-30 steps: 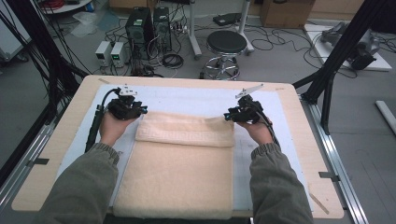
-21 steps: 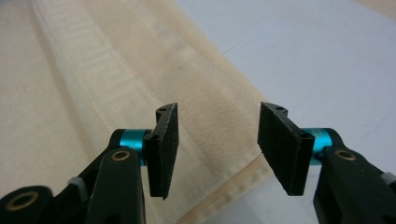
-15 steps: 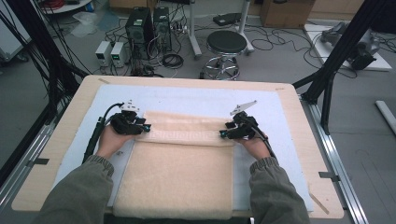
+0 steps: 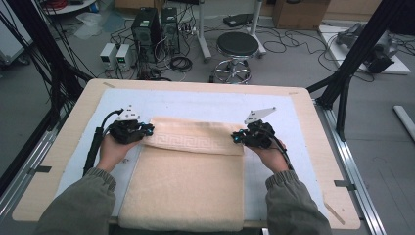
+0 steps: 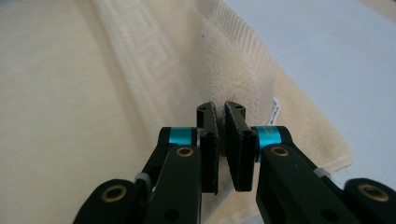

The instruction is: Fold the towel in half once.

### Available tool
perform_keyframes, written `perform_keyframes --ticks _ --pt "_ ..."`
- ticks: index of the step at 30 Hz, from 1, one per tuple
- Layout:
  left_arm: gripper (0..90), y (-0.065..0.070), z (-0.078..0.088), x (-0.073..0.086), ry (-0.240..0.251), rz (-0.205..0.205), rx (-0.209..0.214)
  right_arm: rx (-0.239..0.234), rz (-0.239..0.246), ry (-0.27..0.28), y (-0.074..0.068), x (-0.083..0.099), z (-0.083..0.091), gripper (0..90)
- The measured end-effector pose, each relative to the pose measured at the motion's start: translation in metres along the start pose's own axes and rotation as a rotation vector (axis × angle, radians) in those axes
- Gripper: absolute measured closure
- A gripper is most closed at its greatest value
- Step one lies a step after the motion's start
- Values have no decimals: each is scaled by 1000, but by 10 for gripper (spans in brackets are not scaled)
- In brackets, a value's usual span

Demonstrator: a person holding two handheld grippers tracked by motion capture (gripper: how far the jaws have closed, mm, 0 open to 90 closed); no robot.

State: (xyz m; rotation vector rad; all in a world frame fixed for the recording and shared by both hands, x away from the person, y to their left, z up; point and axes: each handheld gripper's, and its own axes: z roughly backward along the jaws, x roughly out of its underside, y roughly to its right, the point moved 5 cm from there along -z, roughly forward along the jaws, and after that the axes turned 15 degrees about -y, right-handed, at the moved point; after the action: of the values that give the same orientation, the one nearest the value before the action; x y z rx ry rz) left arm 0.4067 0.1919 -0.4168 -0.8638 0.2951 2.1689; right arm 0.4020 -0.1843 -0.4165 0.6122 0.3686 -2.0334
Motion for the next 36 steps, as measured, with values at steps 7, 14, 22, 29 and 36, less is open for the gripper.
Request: perform_keyframes --ticks 7,14,22,29,36 --pt "821 45 45 31 65 -104 9 -8 98 49 -51 17 40 847" --pt "723 97 81 85 19 -177 102 -143 172 11 -124 62 43 769" --pt "553 77 75 78 8 -157 70 -99 113 30 -103 61 41 560" --pt "438 23 9 35 -31 -39 -14 39 -24 -14 -21 38 5 375" --pt "401 -14 -32 20 -69 99 -26 48 -87 -53 24 27 -31 323"
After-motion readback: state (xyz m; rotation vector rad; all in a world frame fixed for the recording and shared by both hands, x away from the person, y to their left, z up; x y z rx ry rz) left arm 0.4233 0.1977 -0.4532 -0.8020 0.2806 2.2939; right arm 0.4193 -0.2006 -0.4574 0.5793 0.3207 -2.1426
